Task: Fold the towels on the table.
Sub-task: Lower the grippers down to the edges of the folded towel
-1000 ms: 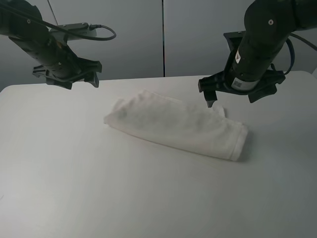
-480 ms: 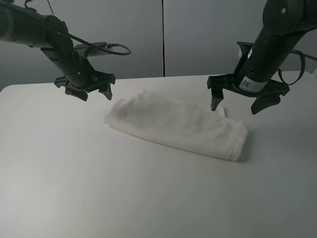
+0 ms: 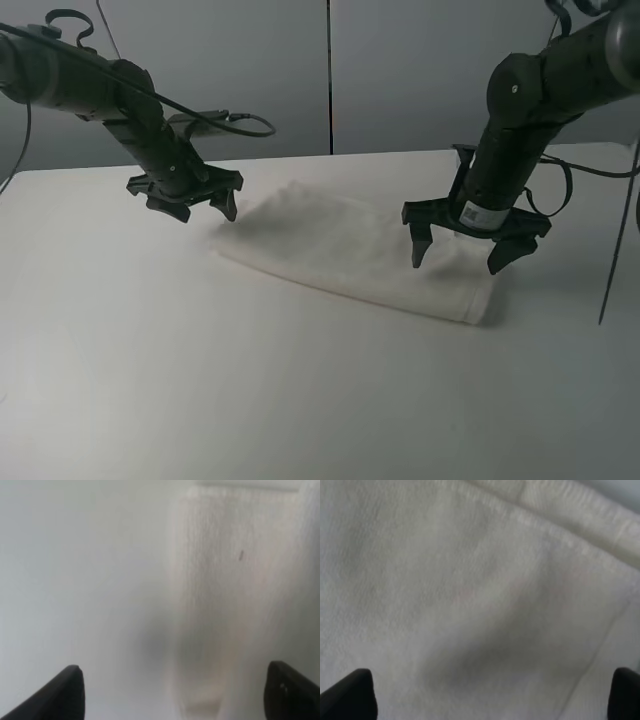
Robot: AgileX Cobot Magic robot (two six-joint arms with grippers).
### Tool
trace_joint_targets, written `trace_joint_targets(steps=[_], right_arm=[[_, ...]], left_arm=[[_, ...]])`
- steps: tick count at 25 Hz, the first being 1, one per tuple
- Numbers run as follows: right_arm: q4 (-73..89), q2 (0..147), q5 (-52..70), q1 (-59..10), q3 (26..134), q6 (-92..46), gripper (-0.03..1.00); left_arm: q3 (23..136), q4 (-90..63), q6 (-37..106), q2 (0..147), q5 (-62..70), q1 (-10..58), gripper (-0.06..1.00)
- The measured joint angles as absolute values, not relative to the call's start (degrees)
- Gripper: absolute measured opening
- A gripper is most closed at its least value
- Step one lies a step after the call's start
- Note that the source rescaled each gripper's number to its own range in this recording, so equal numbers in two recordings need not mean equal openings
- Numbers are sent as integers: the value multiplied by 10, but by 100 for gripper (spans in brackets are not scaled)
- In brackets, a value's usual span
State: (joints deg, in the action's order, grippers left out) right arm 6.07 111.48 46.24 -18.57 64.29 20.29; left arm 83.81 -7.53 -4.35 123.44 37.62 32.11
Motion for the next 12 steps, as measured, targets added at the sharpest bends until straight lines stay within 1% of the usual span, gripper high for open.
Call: trace_joint_targets(steps=[5,12], right_arm=[[63,1116,442,-186,643,203,100],[18,1119,413,-186,644,231,100]], left_arm=[[844,-75,-43,1250,376,321,93],[845,-69,-43,1253,380,321,93]])
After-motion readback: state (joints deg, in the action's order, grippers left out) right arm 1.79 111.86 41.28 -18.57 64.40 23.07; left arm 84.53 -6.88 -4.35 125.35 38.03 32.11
